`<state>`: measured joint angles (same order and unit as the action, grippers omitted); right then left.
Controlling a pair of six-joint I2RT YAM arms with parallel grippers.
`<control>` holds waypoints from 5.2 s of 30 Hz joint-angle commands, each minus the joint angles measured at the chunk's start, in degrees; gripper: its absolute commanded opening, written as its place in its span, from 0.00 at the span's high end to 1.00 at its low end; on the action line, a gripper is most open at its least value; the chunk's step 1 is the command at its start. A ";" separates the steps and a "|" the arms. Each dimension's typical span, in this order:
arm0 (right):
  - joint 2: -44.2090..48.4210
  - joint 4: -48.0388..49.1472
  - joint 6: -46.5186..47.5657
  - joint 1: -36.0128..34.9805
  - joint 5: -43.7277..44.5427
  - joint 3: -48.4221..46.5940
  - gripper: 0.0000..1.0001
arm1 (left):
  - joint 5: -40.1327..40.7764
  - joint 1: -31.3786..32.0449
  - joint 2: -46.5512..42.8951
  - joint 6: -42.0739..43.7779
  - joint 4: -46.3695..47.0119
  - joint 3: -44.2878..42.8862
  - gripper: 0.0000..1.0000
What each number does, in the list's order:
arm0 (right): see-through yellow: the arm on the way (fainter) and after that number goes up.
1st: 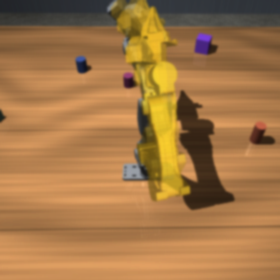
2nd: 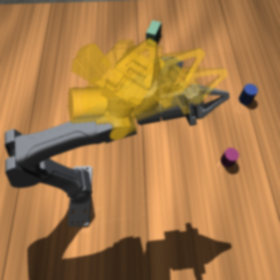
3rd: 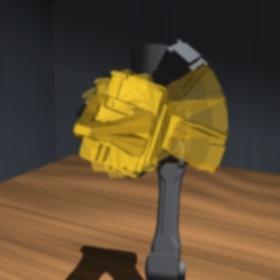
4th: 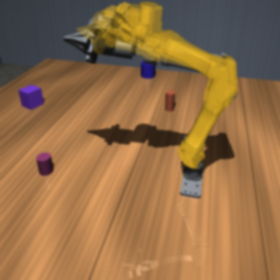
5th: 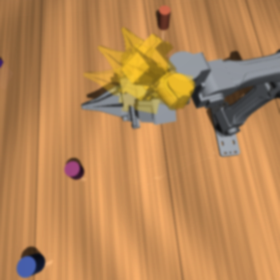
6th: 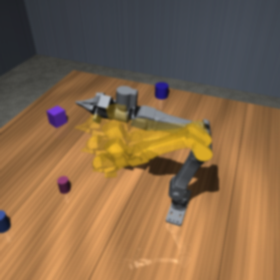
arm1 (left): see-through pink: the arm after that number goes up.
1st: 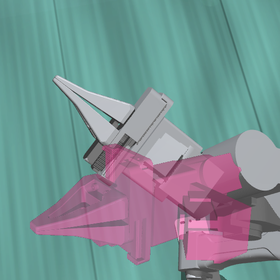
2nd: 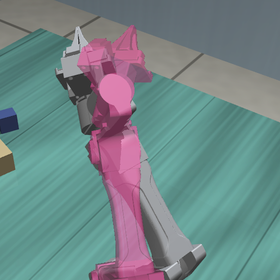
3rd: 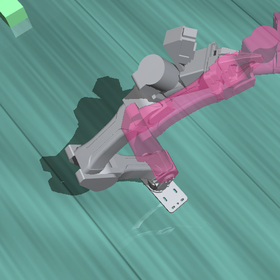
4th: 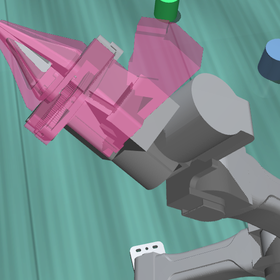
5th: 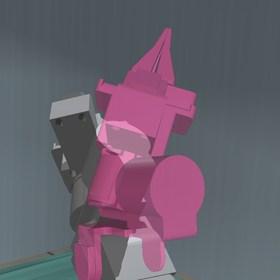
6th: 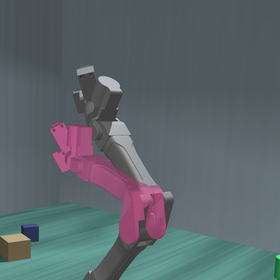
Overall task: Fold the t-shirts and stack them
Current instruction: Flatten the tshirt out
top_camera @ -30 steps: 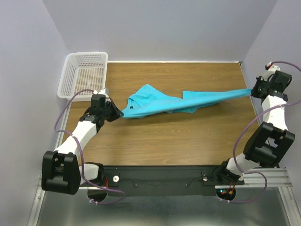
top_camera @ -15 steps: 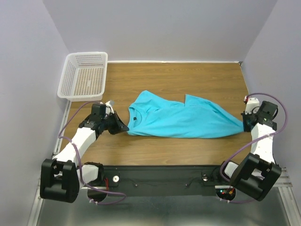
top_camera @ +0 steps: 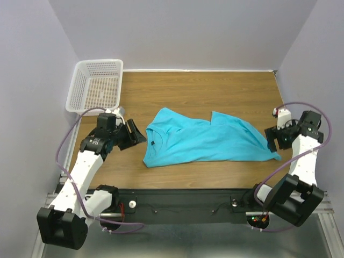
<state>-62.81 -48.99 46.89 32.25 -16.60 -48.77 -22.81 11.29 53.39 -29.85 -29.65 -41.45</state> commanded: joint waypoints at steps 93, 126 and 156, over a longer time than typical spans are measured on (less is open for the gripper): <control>-30.46 25.53 -23.70 -17.49 -12.50 -11.97 0.59 | -2.86 -4.61 51.03 16.57 26.93 -22.97 1.00; -43.98 22.10 -33.89 -14.58 -21.63 -25.41 0.58 | -4.26 -4.61 51.29 16.93 27.19 -22.71 1.00; -19.46 9.79 7.18 -15.37 -23.48 -3.51 0.48 | -5.23 -4.61 51.38 17.19 27.19 -22.71 1.00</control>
<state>-83.44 -36.16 49.63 17.17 -38.61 -50.74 -26.81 7.01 107.09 -13.74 -2.76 -64.47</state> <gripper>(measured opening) 0.431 0.029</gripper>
